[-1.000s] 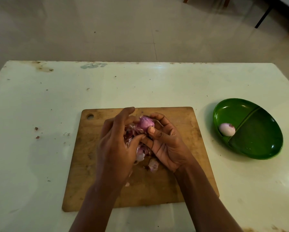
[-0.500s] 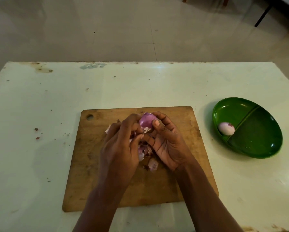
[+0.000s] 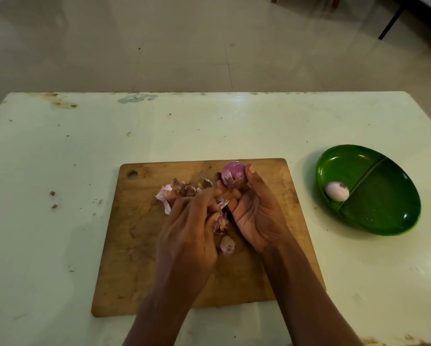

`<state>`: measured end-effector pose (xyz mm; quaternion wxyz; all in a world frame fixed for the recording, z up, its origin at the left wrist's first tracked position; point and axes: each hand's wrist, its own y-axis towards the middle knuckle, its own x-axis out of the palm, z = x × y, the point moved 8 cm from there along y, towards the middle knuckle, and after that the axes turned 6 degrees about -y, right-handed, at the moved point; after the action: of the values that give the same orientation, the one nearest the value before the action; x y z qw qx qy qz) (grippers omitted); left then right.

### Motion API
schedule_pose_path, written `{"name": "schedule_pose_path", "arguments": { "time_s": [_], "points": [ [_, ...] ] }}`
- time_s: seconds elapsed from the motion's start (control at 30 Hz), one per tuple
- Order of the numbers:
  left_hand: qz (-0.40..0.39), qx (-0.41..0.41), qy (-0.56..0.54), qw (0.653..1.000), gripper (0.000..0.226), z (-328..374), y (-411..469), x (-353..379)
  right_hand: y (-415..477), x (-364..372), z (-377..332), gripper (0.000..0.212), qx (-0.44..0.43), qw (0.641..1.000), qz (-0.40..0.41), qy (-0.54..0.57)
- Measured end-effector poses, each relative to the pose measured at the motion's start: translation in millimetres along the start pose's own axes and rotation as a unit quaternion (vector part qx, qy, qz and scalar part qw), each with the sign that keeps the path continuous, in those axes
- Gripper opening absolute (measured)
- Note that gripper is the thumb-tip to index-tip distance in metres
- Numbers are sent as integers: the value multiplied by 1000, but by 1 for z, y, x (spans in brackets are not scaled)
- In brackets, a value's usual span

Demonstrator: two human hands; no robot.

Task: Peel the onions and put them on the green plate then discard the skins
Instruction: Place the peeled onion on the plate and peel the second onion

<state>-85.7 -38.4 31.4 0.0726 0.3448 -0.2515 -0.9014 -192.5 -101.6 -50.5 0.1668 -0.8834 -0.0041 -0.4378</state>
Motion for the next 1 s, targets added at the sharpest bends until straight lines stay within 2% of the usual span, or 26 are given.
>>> {"name": "schedule_pose_path", "arguments": {
  "time_s": [0.13,0.27,0.37,0.53,0.73,1.0],
  "points": [
    [13,2,21,1000,26,-7,1,-5,0,0,3,79,17,1000,-1,17],
    [42,0,49,998,28,-11,9,-15,-1,1,6,85,33,999,-19,10],
    [45,0,51,998,27,-13,17,-16,-3,4,6,80,34,999,-37,-7],
    [40,1,28,999,34,-1,28,-9,-5,9,4,59,28,997,-71,-34],
    [52,0,6,999,58,7,31,-6,-6,13,5,66,29,994,-95,-55],
    [78,-13,18,997,50,3,26,-13,-6,12,3,56,22,995,-81,-57]
  ]
}}
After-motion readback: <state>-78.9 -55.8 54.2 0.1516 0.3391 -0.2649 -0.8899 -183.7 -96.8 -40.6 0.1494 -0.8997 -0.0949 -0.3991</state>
